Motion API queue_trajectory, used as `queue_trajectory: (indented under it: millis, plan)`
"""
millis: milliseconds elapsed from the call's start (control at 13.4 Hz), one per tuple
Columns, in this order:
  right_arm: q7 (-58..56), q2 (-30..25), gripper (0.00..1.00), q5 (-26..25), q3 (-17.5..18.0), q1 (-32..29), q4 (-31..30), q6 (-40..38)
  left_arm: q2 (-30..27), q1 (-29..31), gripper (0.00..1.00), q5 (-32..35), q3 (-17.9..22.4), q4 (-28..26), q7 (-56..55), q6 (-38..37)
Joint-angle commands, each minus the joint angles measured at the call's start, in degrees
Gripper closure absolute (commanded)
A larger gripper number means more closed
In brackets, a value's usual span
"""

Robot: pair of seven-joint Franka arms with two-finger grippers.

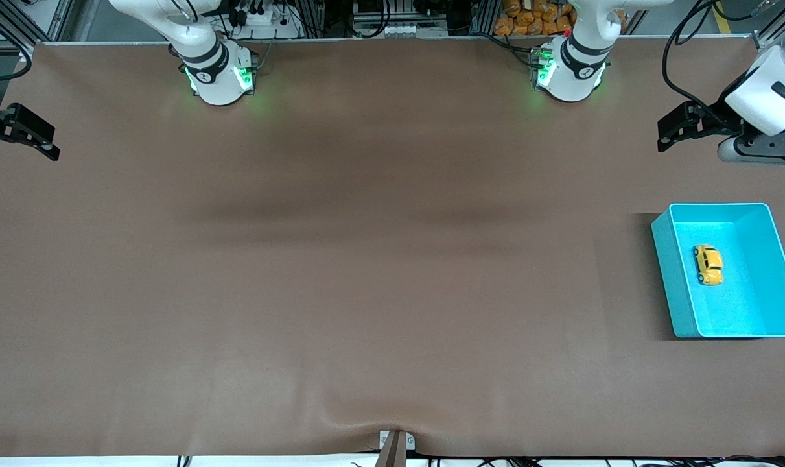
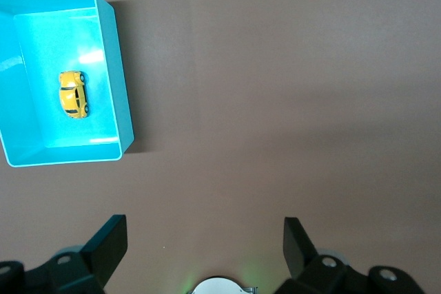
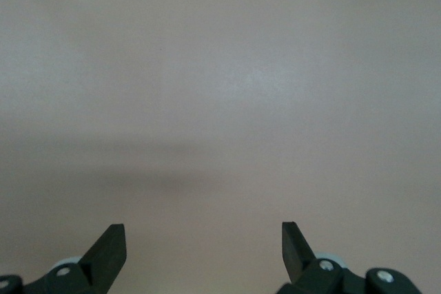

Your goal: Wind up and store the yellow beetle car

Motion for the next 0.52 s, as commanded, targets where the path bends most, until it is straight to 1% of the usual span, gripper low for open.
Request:
queue_trajectory:
  millis: [0, 224, 448]
  plan:
    - [0.5, 0.7, 0.0, -0.3, -0.1, 0.3, 0.8, -0.5, 0.7, -0.8, 0.0, 1.3, 0.5, 1.7, -0.7, -1.3]
    - [0.5, 0.9, 0.0, -0.2, -0.1, 0.2, 0.8, -0.4, 0.8, -0.7, 0.0, 1.3, 0.5, 1.7, -3.7, -1.0]
    - [0.6, 0.8, 0.0, -0.2, -0.1, 0.2, 0.8, -0.5, 0.8, -0.5, 0.0, 1.3, 0.5, 1.6, -3.9, -0.8]
